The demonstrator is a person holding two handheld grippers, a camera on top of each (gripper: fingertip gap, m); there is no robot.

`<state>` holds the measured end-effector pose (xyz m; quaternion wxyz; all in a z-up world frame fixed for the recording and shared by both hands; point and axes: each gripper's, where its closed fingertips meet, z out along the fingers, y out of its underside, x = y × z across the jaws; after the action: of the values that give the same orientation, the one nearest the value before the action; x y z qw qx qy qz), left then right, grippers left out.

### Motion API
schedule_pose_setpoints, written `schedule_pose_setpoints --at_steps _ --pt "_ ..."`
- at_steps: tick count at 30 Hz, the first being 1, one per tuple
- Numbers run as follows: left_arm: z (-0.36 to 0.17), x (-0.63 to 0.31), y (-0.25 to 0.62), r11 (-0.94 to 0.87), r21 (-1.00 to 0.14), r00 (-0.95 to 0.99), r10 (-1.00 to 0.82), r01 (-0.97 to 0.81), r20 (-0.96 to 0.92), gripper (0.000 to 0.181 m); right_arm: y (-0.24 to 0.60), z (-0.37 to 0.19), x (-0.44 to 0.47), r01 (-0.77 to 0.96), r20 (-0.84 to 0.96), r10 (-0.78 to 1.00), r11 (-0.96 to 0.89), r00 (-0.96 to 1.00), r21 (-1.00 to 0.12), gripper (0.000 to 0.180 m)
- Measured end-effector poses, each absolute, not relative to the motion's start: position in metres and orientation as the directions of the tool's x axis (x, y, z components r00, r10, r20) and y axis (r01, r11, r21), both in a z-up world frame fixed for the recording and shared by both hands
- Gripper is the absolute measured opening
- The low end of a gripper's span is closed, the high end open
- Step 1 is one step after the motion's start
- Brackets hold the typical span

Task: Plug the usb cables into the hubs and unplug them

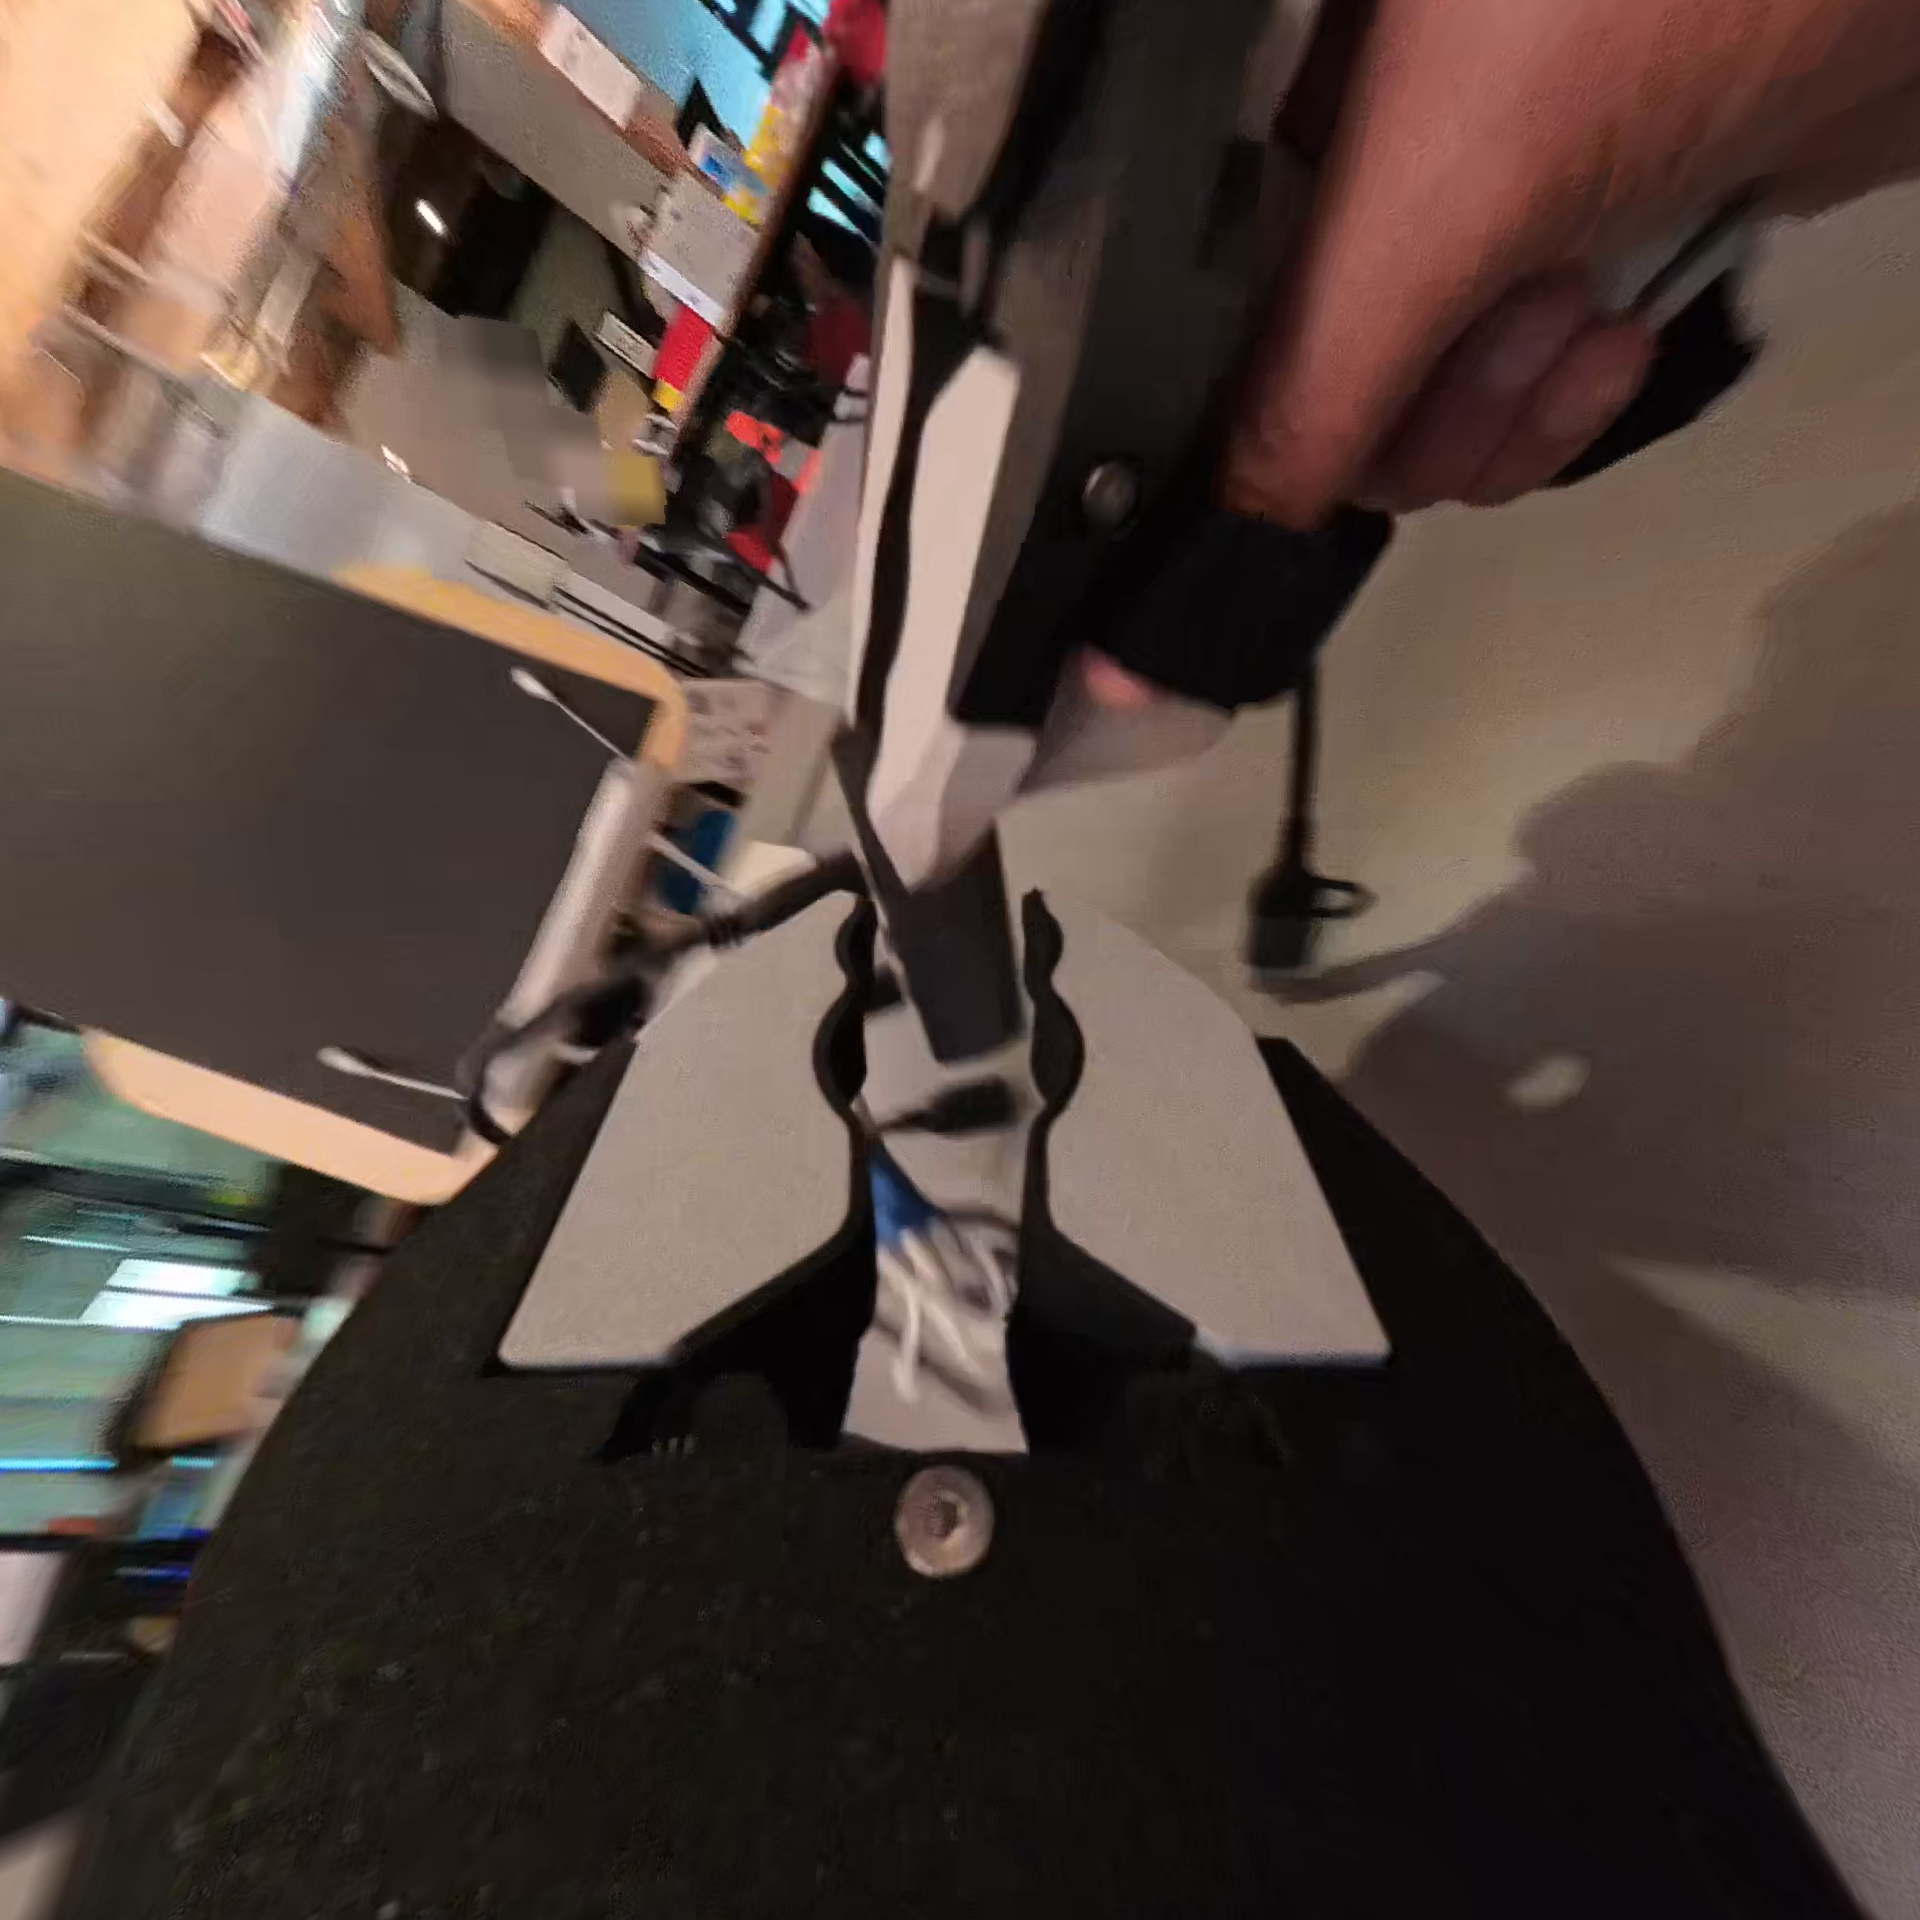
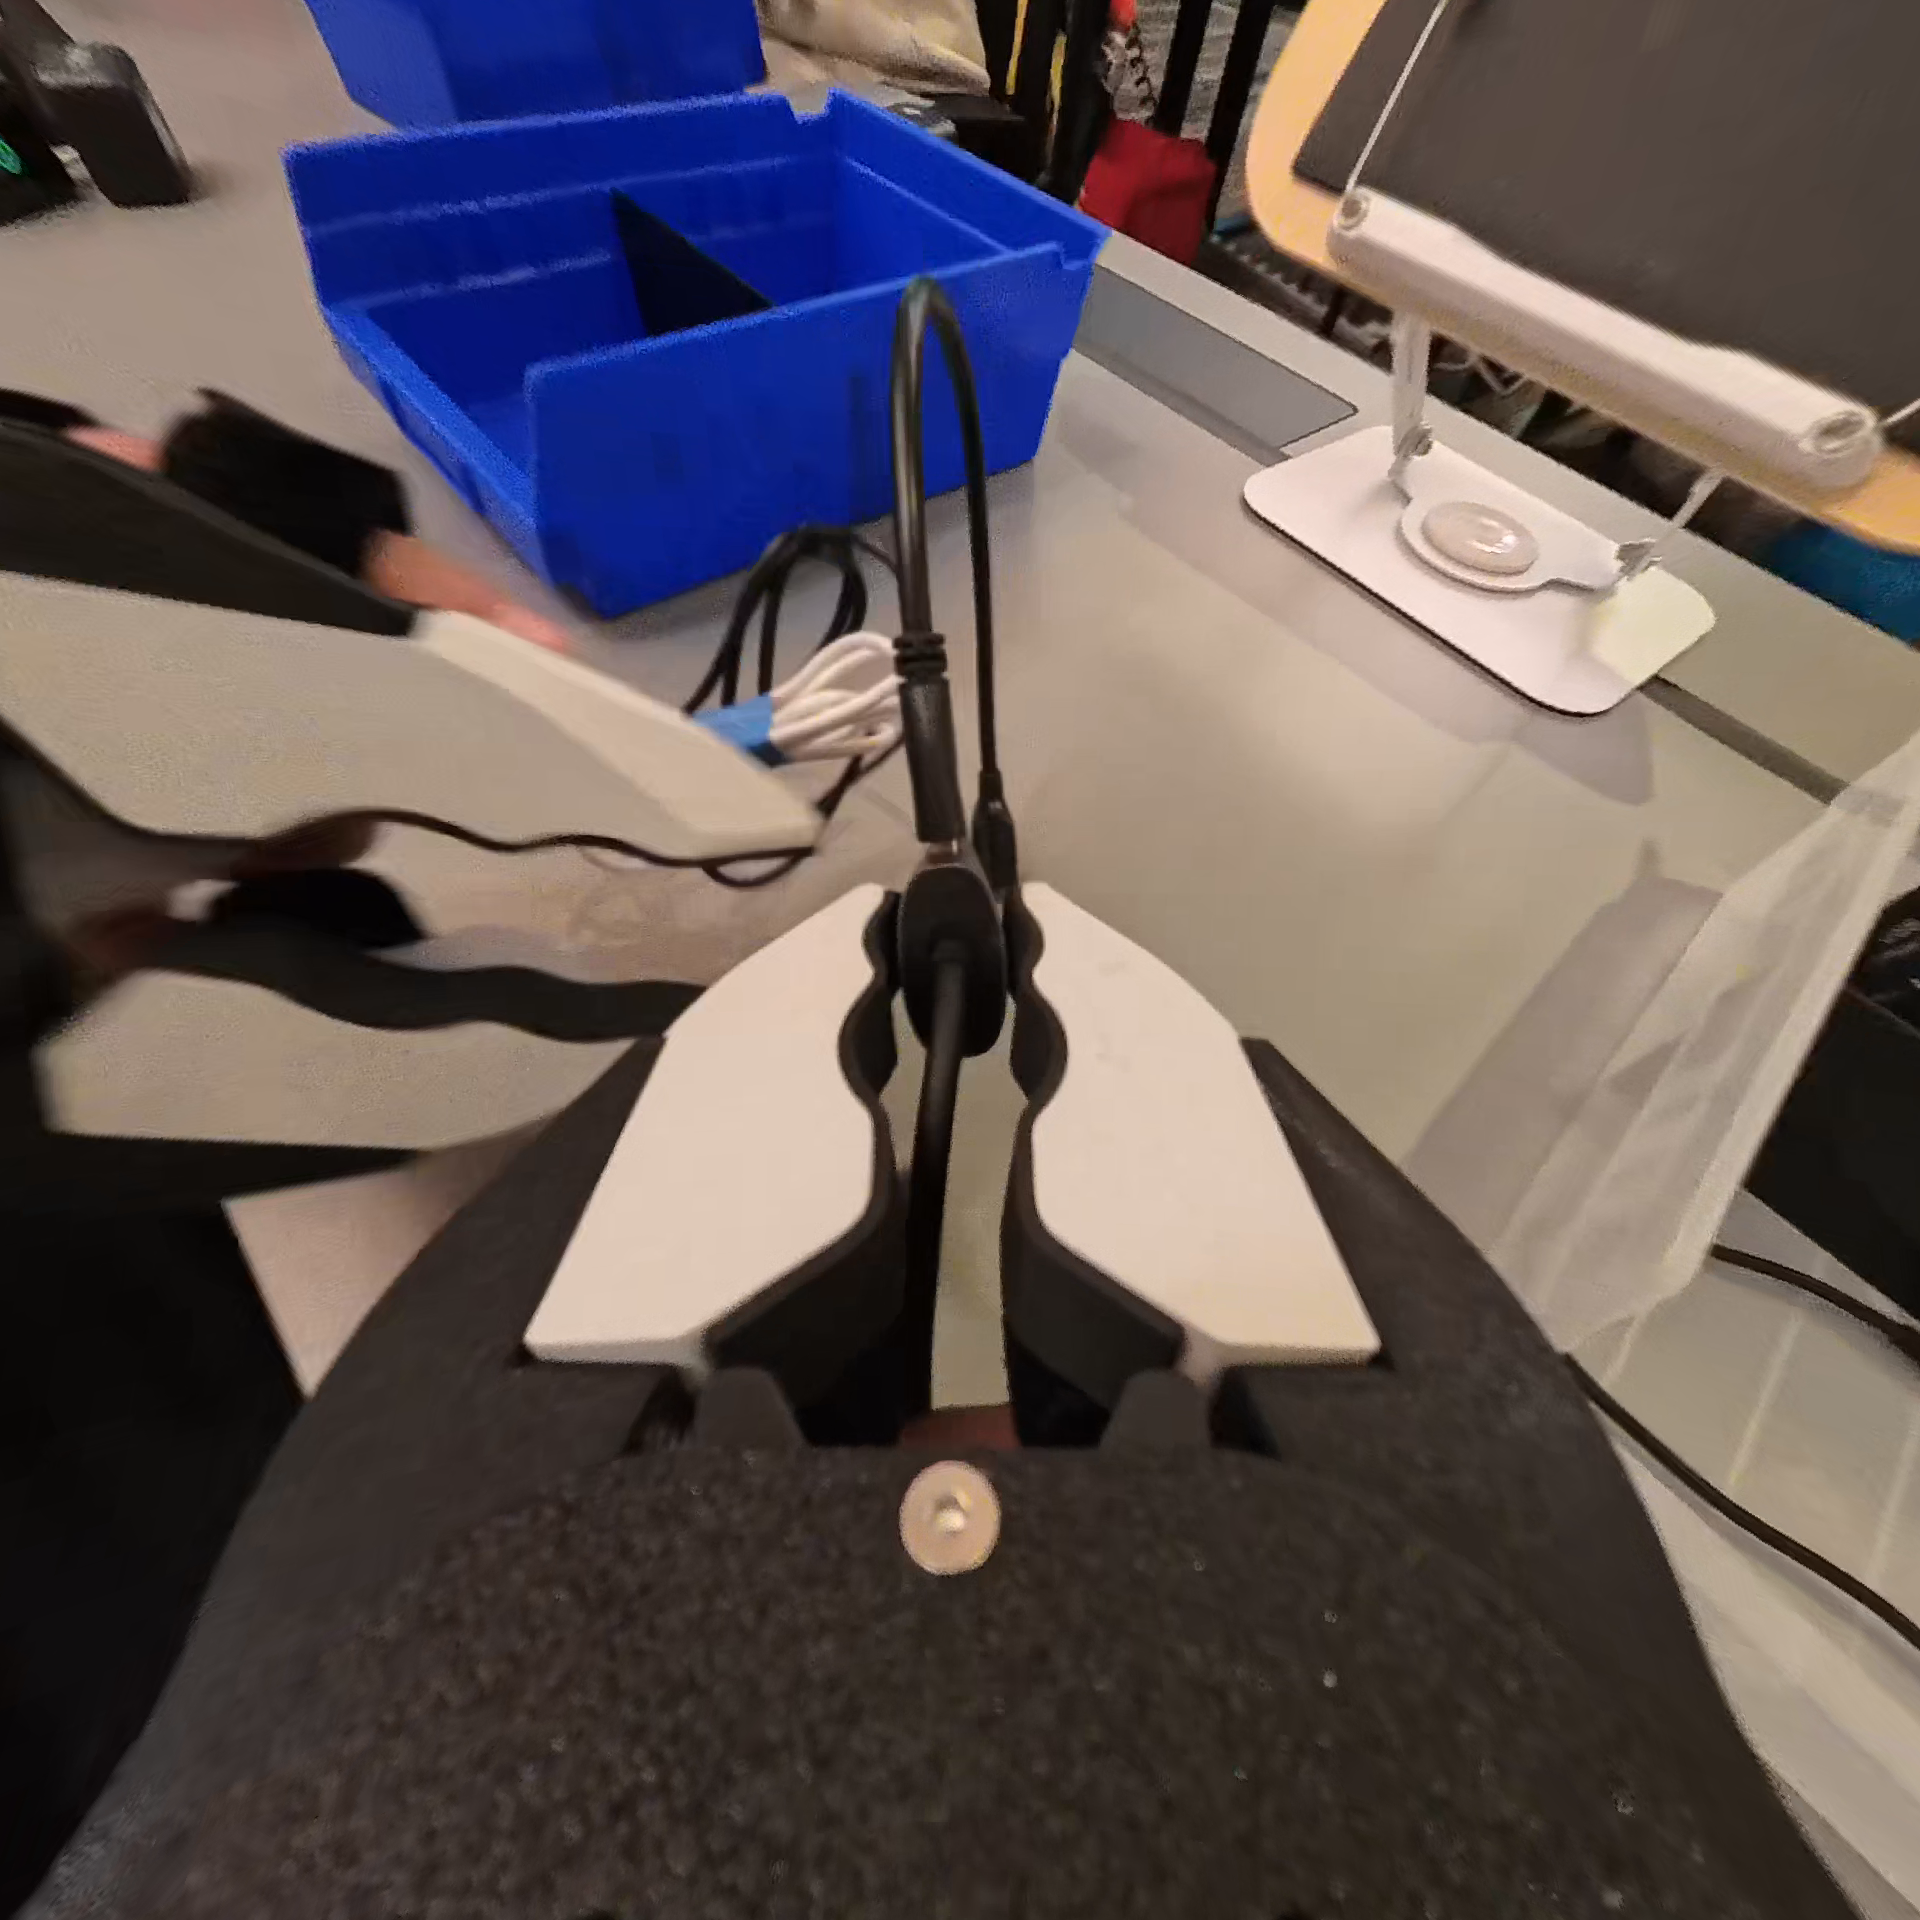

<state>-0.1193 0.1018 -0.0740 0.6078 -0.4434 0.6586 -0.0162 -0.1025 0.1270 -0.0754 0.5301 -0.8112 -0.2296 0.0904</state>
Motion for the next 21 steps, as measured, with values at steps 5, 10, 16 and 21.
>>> schedule_pose_setpoints --at_steps 5,10,16,21 --pt "-0.125 -0.150 0.070 0.114 -0.834 0.113 -0.972 -0.539 -0.206 0.024 0.119 -0.078 -0.097 0.176 0.029 0.484 -0.261 0.875 -0.949 0.018" --pt "-0.121 -0.155 0.086 -0.339 -0.859 0.149 -0.941 -0.384 0.304 0.033 0.107 -0.058 -0.117 0.020 -0.052 0.602 -0.113 0.797 -0.993 0.018" --pt "-0.100 -0.173 0.122 -0.476 -0.851 0.093 -0.879 -0.222 0.467 0.065 0.087 -0.038 -0.142 -0.210 -0.218 0.765 -0.111 0.606 -0.971 0.018" --pt "-0.072 -0.183 0.103 -0.421 -0.892 -0.129 -0.887 -0.162 0.442 0.029 0.079 -0.051 -0.151 -0.165 -0.212 0.822 -0.145 0.528 -0.976 0.018"
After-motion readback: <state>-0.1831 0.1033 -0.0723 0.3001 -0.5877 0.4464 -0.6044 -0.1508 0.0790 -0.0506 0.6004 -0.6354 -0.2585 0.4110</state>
